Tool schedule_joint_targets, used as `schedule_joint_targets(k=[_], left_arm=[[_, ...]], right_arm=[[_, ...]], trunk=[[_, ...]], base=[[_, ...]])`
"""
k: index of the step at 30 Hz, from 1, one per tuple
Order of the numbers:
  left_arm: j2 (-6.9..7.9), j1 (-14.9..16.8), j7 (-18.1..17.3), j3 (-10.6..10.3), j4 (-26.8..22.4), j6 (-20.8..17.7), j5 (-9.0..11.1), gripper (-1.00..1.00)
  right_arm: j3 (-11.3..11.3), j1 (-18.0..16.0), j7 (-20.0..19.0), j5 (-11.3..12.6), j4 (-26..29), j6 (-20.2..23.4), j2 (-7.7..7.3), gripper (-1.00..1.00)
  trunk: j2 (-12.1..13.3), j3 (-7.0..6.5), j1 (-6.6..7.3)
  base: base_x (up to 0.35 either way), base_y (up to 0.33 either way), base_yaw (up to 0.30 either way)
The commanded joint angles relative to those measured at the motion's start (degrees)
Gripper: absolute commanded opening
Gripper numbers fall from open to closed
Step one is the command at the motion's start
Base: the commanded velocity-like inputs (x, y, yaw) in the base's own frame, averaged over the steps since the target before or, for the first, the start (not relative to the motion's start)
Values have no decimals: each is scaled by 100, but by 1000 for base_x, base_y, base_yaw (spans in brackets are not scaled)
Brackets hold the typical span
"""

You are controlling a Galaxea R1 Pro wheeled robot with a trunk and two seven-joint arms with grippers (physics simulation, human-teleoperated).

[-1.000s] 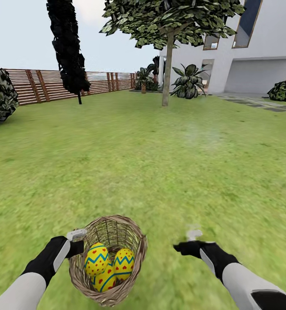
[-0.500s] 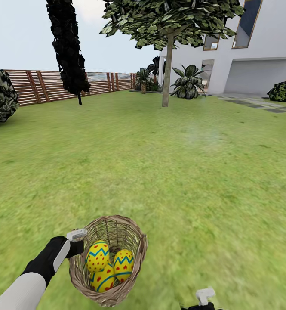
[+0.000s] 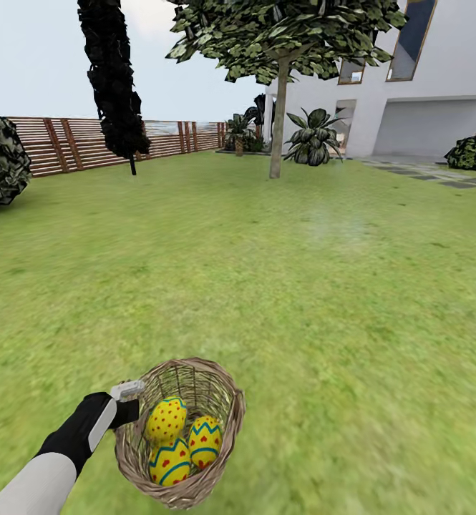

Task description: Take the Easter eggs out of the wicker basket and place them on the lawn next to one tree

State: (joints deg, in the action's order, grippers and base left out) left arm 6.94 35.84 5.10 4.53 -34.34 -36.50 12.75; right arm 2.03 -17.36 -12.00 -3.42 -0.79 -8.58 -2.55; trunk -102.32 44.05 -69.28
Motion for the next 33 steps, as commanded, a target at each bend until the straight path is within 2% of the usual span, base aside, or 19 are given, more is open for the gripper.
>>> schedule_joint_targets(k=[1, 8, 13, 33], left_arm=[[0, 2, 44, 4, -11, -24, 96, -100], [0, 2, 47, 0, -11, -24, 96, -100], [0, 2, 50, 4, -11, -24, 96, -100], [0, 2, 44, -4, -11, -24, 97, -100]], right_arm=[[16, -4, -4, -31, -13, -24, 1, 100], [16, 67, -4, -24, -21, -13, 9, 100], [16, 110, -4, -195, -17, -20, 9, 100], [16, 110, -4, -204, -17, -23, 9, 100]], trunk=[[39, -14, 23], [320, -139, 177], [520, -229, 287], [1323, -588, 726]], base=[[0, 0, 0], [0, 0, 0], [0, 0, 0], [0, 0, 0]])
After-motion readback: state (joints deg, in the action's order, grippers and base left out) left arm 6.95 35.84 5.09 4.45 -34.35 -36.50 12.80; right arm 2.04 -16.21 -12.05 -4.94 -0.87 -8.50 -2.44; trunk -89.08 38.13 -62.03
